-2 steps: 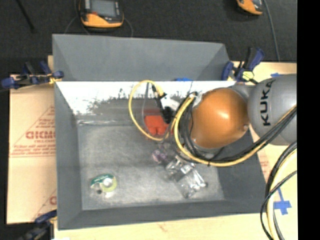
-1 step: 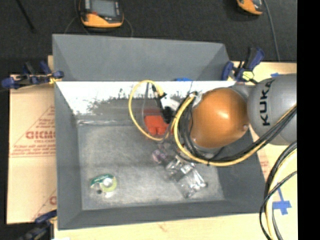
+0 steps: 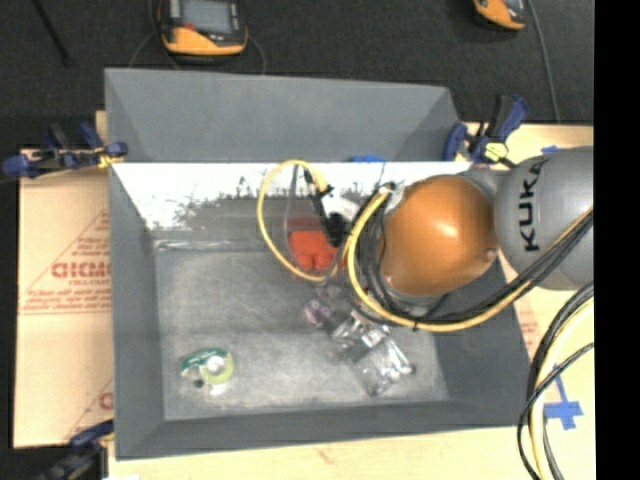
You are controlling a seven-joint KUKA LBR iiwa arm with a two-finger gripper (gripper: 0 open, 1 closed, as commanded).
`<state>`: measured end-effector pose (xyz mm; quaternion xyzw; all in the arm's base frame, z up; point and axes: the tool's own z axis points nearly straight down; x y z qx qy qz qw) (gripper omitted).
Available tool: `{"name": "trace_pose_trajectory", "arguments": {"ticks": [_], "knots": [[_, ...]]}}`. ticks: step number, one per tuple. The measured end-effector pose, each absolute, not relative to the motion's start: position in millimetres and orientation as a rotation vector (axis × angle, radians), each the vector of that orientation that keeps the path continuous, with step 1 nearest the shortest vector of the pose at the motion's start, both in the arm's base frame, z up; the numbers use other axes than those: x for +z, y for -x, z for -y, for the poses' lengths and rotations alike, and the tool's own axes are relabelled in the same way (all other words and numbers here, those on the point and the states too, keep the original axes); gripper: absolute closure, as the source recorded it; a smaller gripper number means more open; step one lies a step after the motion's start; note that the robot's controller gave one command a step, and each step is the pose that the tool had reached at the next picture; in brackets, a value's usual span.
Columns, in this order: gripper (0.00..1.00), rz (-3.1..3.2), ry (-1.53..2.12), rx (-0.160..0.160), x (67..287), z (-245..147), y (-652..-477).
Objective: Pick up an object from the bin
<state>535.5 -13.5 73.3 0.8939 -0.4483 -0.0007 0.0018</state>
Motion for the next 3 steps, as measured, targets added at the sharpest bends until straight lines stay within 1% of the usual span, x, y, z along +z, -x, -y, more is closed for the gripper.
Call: {"name": "trace_pose_trajectory", "arguments": {"ticks": [3], "knots": [[1.00,1.408,-2.802,-0.002,73.2,13.9,-535.8]]}}
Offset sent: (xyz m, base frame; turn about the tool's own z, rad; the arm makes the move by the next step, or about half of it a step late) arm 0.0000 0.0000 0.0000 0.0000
